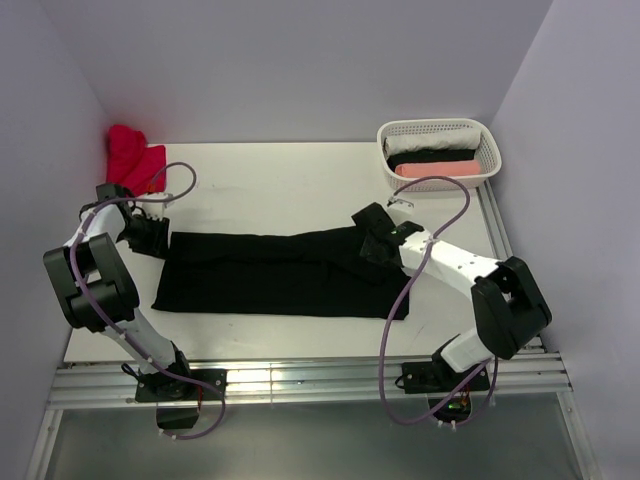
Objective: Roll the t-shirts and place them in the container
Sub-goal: Fold the tshirt
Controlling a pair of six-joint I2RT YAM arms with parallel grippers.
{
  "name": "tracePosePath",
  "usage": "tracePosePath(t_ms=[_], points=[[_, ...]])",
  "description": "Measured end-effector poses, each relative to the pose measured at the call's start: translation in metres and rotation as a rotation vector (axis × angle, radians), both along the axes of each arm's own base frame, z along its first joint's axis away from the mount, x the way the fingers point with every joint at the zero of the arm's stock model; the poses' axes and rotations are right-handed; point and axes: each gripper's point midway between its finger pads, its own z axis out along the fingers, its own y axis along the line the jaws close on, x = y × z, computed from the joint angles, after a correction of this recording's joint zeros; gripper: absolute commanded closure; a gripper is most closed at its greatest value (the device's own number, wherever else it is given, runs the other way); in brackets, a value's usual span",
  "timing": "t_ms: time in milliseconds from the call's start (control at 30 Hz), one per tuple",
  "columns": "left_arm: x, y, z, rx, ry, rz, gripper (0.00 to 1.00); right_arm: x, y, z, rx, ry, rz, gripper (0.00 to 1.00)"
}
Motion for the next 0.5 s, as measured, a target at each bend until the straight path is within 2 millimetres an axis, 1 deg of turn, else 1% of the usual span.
tracePosePath(t_ms=[67, 200, 233, 300, 367, 500], points=[[0.002, 0.002, 0.005, 0.003, -0.009, 0.003, 0.62, -0.003, -0.002, -0.008, -0.015, 0.024, 0.0, 0.49], [0.008, 0.005, 0.015, 0.012, -0.036, 0.008, 0.62, -0.006, -0.005, -0.013, -0.025, 0.034, -0.005, 0.51], [0.01, 0.006, 0.018, 0.015, -0.043, 0.008, 0.62, -0.008, -0.006, -0.015, -0.029, 0.04, -0.005, 0.56], [0.013, 0.007, 0.023, 0.015, -0.054, 0.009, 0.62, -0.013, -0.009, -0.021, -0.035, 0.054, -0.005, 0.6], [0.016, 0.007, 0.027, 0.014, -0.061, 0.012, 0.62, -0.018, -0.011, -0.027, -0.039, 0.069, -0.003, 0.67], [0.02, 0.007, 0.034, 0.007, -0.072, 0.02, 0.62, -0.022, -0.011, -0.033, -0.033, 0.082, 0.001, 0.77]])
